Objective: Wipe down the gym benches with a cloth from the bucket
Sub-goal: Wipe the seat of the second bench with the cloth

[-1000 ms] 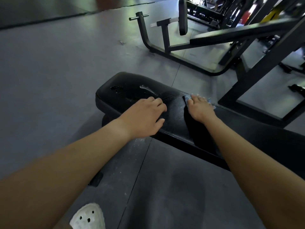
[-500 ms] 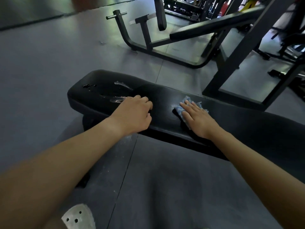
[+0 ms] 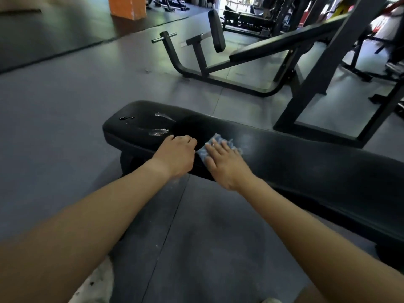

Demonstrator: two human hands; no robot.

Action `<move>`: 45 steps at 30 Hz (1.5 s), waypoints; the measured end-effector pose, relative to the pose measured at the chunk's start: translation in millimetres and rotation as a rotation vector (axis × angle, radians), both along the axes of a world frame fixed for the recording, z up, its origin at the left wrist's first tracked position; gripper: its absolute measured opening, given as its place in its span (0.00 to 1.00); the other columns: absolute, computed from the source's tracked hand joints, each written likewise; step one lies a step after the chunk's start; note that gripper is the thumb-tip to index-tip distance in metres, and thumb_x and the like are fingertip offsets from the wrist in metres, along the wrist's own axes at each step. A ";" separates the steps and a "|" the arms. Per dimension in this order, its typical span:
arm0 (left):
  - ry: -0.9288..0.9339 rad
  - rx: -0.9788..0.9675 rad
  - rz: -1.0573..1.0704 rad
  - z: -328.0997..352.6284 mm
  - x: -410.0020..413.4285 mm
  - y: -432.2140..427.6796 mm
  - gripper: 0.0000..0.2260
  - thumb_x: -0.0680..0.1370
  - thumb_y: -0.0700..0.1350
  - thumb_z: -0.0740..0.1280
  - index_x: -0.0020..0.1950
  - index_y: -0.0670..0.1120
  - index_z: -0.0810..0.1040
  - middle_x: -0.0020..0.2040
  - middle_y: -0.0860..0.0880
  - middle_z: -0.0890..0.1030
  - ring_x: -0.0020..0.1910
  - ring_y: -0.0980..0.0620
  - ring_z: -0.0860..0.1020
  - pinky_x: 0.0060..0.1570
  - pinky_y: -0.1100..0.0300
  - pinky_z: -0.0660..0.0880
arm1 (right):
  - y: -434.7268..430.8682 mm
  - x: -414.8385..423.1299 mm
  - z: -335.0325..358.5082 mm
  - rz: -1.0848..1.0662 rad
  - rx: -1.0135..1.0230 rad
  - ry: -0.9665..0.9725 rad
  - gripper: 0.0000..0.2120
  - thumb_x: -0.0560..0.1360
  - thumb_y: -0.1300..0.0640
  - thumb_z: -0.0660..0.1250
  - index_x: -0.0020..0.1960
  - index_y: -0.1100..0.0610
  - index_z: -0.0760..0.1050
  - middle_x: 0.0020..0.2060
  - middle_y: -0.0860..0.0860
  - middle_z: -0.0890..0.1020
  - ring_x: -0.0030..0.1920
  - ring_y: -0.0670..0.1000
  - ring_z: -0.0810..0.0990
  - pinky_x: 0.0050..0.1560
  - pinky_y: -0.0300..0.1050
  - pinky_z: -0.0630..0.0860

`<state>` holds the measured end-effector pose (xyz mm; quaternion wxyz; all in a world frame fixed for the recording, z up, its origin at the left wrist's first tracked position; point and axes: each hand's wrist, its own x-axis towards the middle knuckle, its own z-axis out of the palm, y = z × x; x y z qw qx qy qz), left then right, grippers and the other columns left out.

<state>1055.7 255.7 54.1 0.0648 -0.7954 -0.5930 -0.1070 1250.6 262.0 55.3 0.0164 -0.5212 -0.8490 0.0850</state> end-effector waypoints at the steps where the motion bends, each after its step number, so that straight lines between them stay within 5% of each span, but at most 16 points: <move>1: -0.004 -0.018 0.002 1.3 -0.3 -3.7 0.17 0.85 0.48 0.56 0.71 0.46 0.73 0.70 0.46 0.76 0.68 0.46 0.75 0.70 0.47 0.67 | -9.2 -4.2 -2.8 0.067 0.020 -0.019 0.28 0.85 0.43 0.45 0.83 0.50 0.48 0.82 0.50 0.47 0.82 0.55 0.43 0.80 0.59 0.44; 4: -0.075 -0.017 -0.012 -2.2 -11.9 -21.8 0.20 0.86 0.51 0.55 0.77 0.47 0.69 0.77 0.49 0.70 0.77 0.48 0.65 0.78 0.45 0.58 | -15.8 -1.3 -3.3 0.164 0.061 -0.055 0.28 0.85 0.41 0.45 0.83 0.47 0.46 0.82 0.48 0.47 0.82 0.52 0.42 0.81 0.58 0.45; 8: -0.121 0.192 -0.006 -17.5 -49.6 -37.7 0.16 0.84 0.52 0.59 0.69 0.47 0.75 0.68 0.48 0.76 0.70 0.48 0.71 0.76 0.47 0.62 | 3.1 -11.7 5.9 0.060 0.024 0.006 0.27 0.86 0.43 0.41 0.83 0.47 0.49 0.82 0.47 0.48 0.82 0.49 0.43 0.81 0.53 0.43; 14: -0.292 0.251 0.322 -40.0 -117.5 -34.8 0.18 0.85 0.52 0.60 0.67 0.41 0.75 0.68 0.42 0.74 0.71 0.42 0.70 0.76 0.42 0.63 | 39.8 -73.9 -4.2 -0.237 0.089 0.002 0.27 0.86 0.46 0.42 0.82 0.53 0.53 0.82 0.55 0.52 0.82 0.57 0.48 0.80 0.58 0.46; 20: -0.255 0.291 0.339 -48.6 -121.8 -28.3 0.17 0.85 0.51 0.58 0.63 0.39 0.75 0.64 0.39 0.75 0.68 0.39 0.71 0.74 0.40 0.63 | 28.1 -136.5 -10.2 -0.139 0.148 0.033 0.28 0.86 0.45 0.41 0.82 0.53 0.55 0.81 0.54 0.55 0.81 0.56 0.51 0.80 0.58 0.49; 25: -0.254 0.284 0.355 -49.1 -114.4 -28.0 0.16 0.85 0.49 0.56 0.63 0.38 0.74 0.63 0.38 0.75 0.69 0.37 0.70 0.74 0.39 0.63 | -5.1 -115.1 -20.6 -0.090 0.411 0.038 0.27 0.86 0.44 0.43 0.75 0.53 0.69 0.75 0.53 0.71 0.77 0.54 0.66 0.75 0.56 0.64; 29: -0.206 0.270 0.335 -50.4 -116.6 -30.0 0.18 0.86 0.50 0.55 0.64 0.37 0.73 0.66 0.36 0.74 0.70 0.36 0.69 0.76 0.39 0.60 | -23.8 -67.4 -37.5 -0.268 0.593 0.010 0.22 0.86 0.48 0.49 0.68 0.56 0.75 0.67 0.55 0.79 0.69 0.57 0.74 0.67 0.55 0.70; 38: -0.136 0.249 0.217 -52.1 -128.4 -34.3 0.22 0.86 0.53 0.55 0.68 0.36 0.71 0.68 0.35 0.74 0.71 0.34 0.69 0.76 0.38 0.60 | -49.3 -61.6 -61.7 -0.927 0.693 0.207 0.22 0.86 0.48 0.47 0.65 0.56 0.75 0.70 0.55 0.75 0.74 0.58 0.67 0.77 0.60 0.56; 41: -0.096 0.239 0.142 -51.4 -140.3 -34.8 0.23 0.86 0.53 0.56 0.71 0.36 0.71 0.69 0.37 0.74 0.72 0.35 0.69 0.76 0.39 0.61 | -49.1 -106.8 -65.0 -0.886 0.705 0.278 0.20 0.86 0.49 0.49 0.66 0.57 0.74 0.70 0.57 0.74 0.76 0.60 0.65 0.78 0.62 0.52; 45: -0.061 0.249 0.047 -45.1 -154.9 -30.3 0.19 0.85 0.51 0.56 0.68 0.39 0.73 0.66 0.39 0.76 0.66 0.38 0.72 0.73 0.41 0.65 | -50.5 -166.2 -73.1 -0.574 0.721 0.167 0.22 0.86 0.47 0.53 0.72 0.58 0.71 0.71 0.61 0.72 0.74 0.62 0.66 0.78 0.63 0.52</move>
